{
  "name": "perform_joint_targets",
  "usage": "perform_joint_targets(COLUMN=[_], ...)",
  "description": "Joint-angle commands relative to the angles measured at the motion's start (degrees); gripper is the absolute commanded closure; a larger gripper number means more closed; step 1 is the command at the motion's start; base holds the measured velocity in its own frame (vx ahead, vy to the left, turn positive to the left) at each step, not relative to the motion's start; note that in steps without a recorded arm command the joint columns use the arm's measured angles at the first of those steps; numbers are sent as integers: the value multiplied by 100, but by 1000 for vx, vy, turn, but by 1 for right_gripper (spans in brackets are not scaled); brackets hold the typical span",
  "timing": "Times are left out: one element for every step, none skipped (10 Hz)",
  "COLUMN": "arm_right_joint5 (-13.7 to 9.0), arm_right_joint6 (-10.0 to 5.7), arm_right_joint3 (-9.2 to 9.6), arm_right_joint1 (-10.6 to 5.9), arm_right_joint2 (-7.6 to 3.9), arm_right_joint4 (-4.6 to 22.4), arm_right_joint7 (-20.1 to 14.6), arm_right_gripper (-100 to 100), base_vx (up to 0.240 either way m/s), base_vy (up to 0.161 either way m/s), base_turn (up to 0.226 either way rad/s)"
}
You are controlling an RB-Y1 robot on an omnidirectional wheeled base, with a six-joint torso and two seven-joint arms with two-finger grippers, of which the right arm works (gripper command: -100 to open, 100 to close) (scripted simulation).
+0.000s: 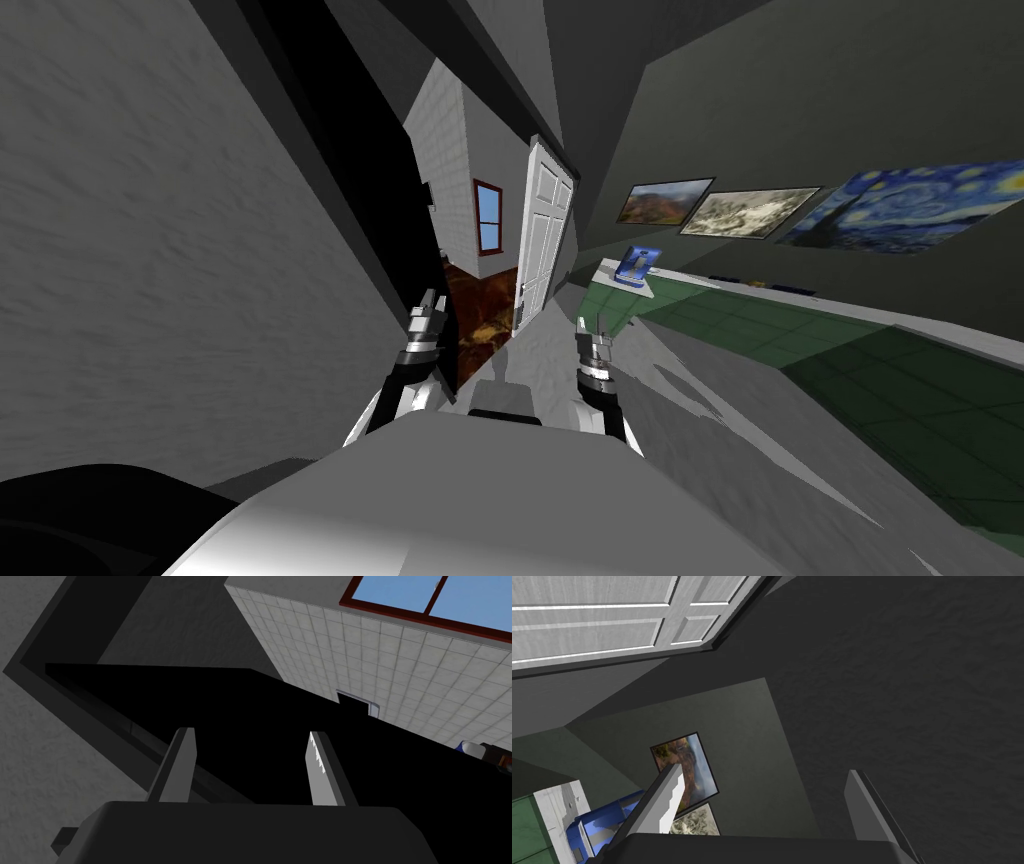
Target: Push the door open
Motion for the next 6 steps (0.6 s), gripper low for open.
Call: perform_joint_targets(arm_right_joint5=[34,57,82,109,136,163], arm_right_joint6=[-17,-32,-49,-67,-85,-103], arm_right_joint3=[12,26,41,57,73,89], arm_right_joint1=[-87,-132,-181,-234,-287,-340], arm_right_joint2=[-45,-67,-88,-108,-127,-147], arm_right_joint4=[171,273,382,499,617,735], arm_right_joint7=[-42,-64,-86,-111,-135,-160], arm_right_gripper=[-100,-100,-100,-100,-100,-100], base_vx=[87,80,90,96,86,99], base_vy=[-45,-40,-31,-30,-34,-65], base_turn=[39,38,50,43,43,58])
